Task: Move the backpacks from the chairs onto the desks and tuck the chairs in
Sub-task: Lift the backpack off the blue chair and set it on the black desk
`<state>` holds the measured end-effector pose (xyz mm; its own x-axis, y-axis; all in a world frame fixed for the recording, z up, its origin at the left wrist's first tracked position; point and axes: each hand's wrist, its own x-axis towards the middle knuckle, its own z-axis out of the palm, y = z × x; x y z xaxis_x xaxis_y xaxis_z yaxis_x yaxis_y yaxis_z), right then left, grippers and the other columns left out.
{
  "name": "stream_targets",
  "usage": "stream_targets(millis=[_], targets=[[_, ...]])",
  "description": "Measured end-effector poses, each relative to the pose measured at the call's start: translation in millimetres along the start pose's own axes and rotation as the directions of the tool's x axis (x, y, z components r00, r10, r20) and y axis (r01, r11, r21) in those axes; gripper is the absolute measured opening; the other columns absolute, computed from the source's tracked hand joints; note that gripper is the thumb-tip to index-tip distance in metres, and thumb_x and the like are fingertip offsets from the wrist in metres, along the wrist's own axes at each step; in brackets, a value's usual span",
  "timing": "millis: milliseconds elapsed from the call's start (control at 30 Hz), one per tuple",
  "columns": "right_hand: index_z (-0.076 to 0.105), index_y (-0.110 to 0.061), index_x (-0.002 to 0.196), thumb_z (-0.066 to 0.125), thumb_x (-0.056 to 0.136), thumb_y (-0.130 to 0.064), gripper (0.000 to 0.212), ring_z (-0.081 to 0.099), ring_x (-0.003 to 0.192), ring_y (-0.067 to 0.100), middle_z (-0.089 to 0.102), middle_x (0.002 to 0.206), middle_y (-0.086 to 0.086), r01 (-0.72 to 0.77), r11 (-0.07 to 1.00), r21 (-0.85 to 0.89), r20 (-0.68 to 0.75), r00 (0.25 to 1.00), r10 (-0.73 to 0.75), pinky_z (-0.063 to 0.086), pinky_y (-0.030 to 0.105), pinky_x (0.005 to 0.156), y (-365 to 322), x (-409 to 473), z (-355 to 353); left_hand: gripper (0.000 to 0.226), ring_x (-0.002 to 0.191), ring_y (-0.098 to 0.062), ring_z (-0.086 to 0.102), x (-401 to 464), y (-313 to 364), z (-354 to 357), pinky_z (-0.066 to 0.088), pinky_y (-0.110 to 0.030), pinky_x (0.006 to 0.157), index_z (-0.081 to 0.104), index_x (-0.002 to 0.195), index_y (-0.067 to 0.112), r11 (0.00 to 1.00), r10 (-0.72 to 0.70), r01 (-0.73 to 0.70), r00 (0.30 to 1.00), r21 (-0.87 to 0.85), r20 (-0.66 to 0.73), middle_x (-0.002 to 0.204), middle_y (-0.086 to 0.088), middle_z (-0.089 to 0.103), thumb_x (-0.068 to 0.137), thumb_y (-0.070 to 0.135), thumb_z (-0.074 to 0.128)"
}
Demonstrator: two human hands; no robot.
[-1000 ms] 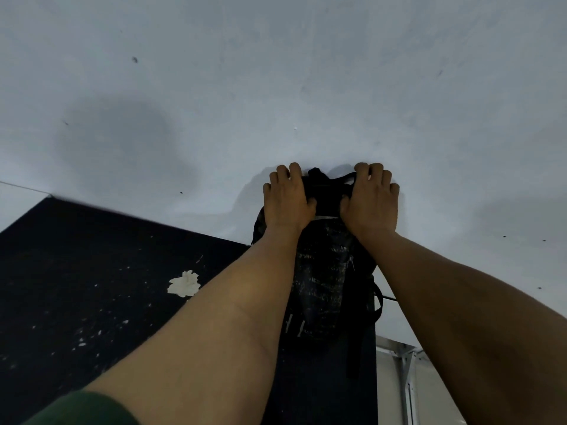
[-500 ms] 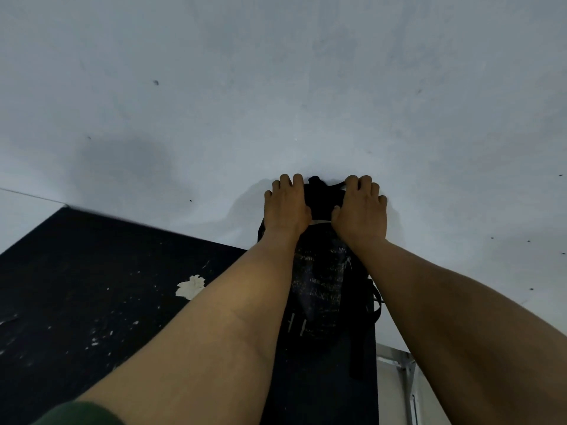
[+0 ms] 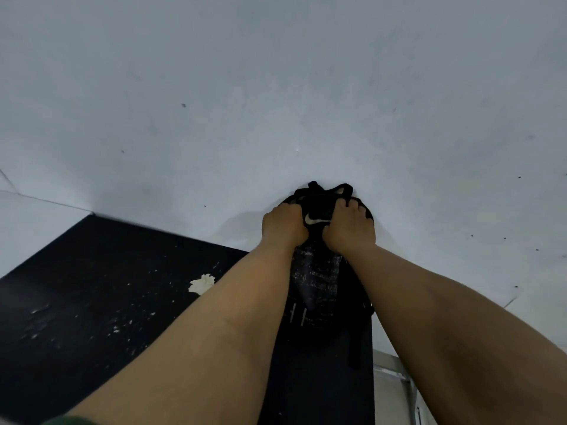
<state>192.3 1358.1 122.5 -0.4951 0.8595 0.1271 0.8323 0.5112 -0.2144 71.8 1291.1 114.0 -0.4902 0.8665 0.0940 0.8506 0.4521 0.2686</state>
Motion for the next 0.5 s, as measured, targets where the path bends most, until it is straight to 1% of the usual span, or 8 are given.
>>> stream_targets(millis=[133, 233, 267, 333, 367, 400, 467, 500], targets=[[0.038, -0.009, 0.137, 0.061, 0.088, -0.030, 0.058, 0.040, 0.126, 0.034, 0.042, 0.137, 0.016, -0.005, 1.000, 0.005, 0.083, 0.997, 0.005, 0.041, 0.047, 0.100, -2.8, -29.4, -4.9, 0.008, 0.079, -0.019, 0.057, -33.6, 0.5, -6.6, 0.042, -0.029, 0.062, 0.061, 0.087, 0.013, 1.000, -0.018, 0.018, 0.999, -0.003, 0.028, 0.091, -0.002, 0.062, 0.089, 0.019, 0.056], [0.038, -0.008, 0.140, 0.062, 0.088, -0.033, 0.063, 0.040, 0.127, 0.034, 0.042, 0.139, 0.017, 0.002, 1.000, -0.023, 0.157, 0.988, 0.002, 0.043, 0.047, 0.100, -5.6, -54.8, -5.5, 0.013, 0.079, -0.018, 0.057, -61.1, 0.0, -9.0, 0.044, -0.030, 0.064, 0.065, 0.093, 0.012, 1.000, -0.027, 0.027, 0.998, 0.001, 0.056, 0.090, -0.002, 0.061, 0.090, 0.022, 0.056], [0.041, -0.008, 0.137, 0.062, 0.088, -0.033, 0.059, 0.043, 0.124, 0.033, 0.046, 0.136, 0.016, 0.007, 1.000, -0.026, 0.182, 0.983, -0.002, 0.045, 0.046, 0.098, -7.7, -64.8, -5.4, 0.014, 0.078, -0.018, 0.057, -71.8, -0.9, -9.3, 0.044, -0.030, 0.064, 0.066, 0.092, 0.012, 1.000, -0.030, 0.030, 0.996, -0.001, 0.081, 0.086, -0.001, 0.059, 0.090, 0.022, 0.056], [0.056, -0.010, 0.120, 0.061, 0.086, -0.029, 0.039, 0.055, 0.107, 0.029, 0.057, 0.120, 0.013, 0.020, 1.000, -0.024, 0.228, 0.974, -0.014, 0.051, 0.041, 0.090, -12.4, -80.3, -4.5, 0.013, 0.076, -0.020, 0.058, -88.5, -2.2, -9.9, 0.048, -0.031, 0.065, 0.064, 0.086, 0.011, 0.999, -0.035, 0.036, 0.987, -0.003, 0.158, 0.082, -0.002, 0.057, 0.090, 0.021, 0.056], [0.061, -0.010, 0.109, 0.060, 0.086, -0.026, 0.028, 0.059, 0.095, 0.026, 0.062, 0.111, 0.010, 0.023, 1.000, -0.019, 0.262, 0.965, -0.017, 0.053, 0.038, 0.085, -16.2, -91.3, -4.5, 0.013, 0.078, -0.022, 0.059, -99.8, -4.6, -10.3, 0.052, -0.033, 0.069, 0.062, 0.086, 0.011, 0.999, -0.037, 0.038, 0.976, -0.002, 0.213, 0.085, -0.004, 0.058, 0.089, 0.021, 0.056], [0.064, -0.011, 0.102, 0.059, 0.086, -0.025, 0.022, 0.059, 0.086, 0.023, 0.064, 0.103, 0.007, 0.022, 1.000, -0.014, 0.299, 0.954, -0.016, 0.054, 0.036, 0.080, -20.2, -101.4, -5.1, 0.013, 0.081, -0.023, 0.060, -110.4, -6.6, -11.1, 0.054, -0.035, 0.074, 0.063, 0.090, 0.011, 0.999, -0.038, 0.040, 0.961, 0.001, 0.275, 0.091, -0.006, 0.059, 0.090, 0.022, 0.056], [0.065, -0.013, 0.103, 0.059, 0.086, -0.023, 0.021, 0.056, 0.080, 0.022, 0.059, 0.093, 0.003, 0.023, 1.000, -0.019, 0.366, 0.931, -0.014, 0.050, 0.033, 0.075, -28.7, -121.0, -4.3, 0.020, 0.089, -0.027, 0.062, -130.3, -13.1, -12.4, 0.056, -0.040, 0.084, 0.066, 0.104, 0.011, 0.999, -0.046, 0.046, 0.931, 0.010, 0.361, 0.104, -0.009, 0.061, 0.090, 0.023, 0.057], [0.064, -0.013, 0.106, 0.060, 0.086, -0.021, 0.022, 0.054, 0.078, 0.022, 0.055, 0.089, 0.003, 0.029, 0.999, -0.032, 0.393, 0.919, -0.014, 0.048, 0.032, 0.073, -32.9, -130.0, -3.7, 0.022, 0.092, -0.028, 0.063, -138.5, -17.4, -12.4, 0.056, -0.042, 0.086, 0.066, 0.106, 0.010, 0.999, -0.045, 0.044, 0.922, 0.011, 0.384, 0.106, -0.010, 0.062, 0.090, 0.023, 0.057]])
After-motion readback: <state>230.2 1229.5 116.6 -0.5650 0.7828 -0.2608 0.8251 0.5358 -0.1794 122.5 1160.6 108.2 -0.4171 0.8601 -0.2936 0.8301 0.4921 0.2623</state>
